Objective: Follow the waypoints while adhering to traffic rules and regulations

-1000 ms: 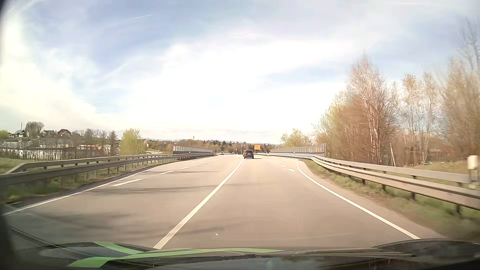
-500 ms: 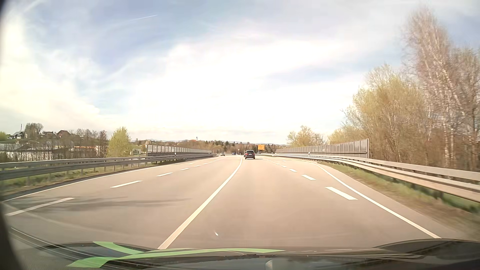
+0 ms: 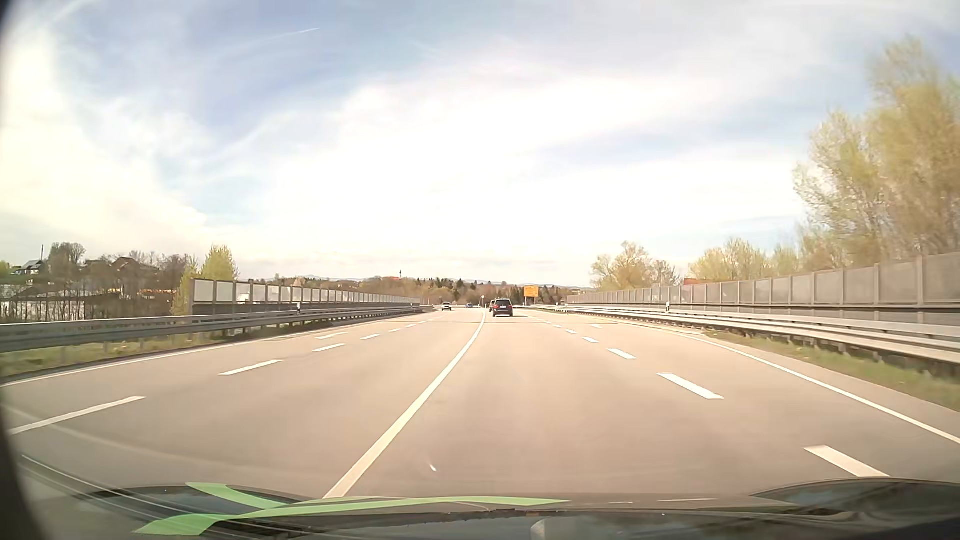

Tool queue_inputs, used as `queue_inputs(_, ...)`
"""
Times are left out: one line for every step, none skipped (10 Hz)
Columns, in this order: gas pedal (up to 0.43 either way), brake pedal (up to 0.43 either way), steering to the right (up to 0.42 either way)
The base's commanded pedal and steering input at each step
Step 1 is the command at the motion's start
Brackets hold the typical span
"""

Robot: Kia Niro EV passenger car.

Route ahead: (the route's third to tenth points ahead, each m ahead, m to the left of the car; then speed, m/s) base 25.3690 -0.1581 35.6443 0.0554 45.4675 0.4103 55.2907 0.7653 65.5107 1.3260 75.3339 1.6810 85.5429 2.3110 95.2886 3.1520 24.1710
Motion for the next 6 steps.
queue_inputs(0.000,0.049,-0.007)
queue_inputs(0.000,0.000,-0.006)
queue_inputs(0.000,0.000,-0.006)
queue_inputs(0.000,0.000,-0.006)
queue_inputs(0.000,0.000,-0.006)
queue_inputs(0.000,0.000,-0.006)
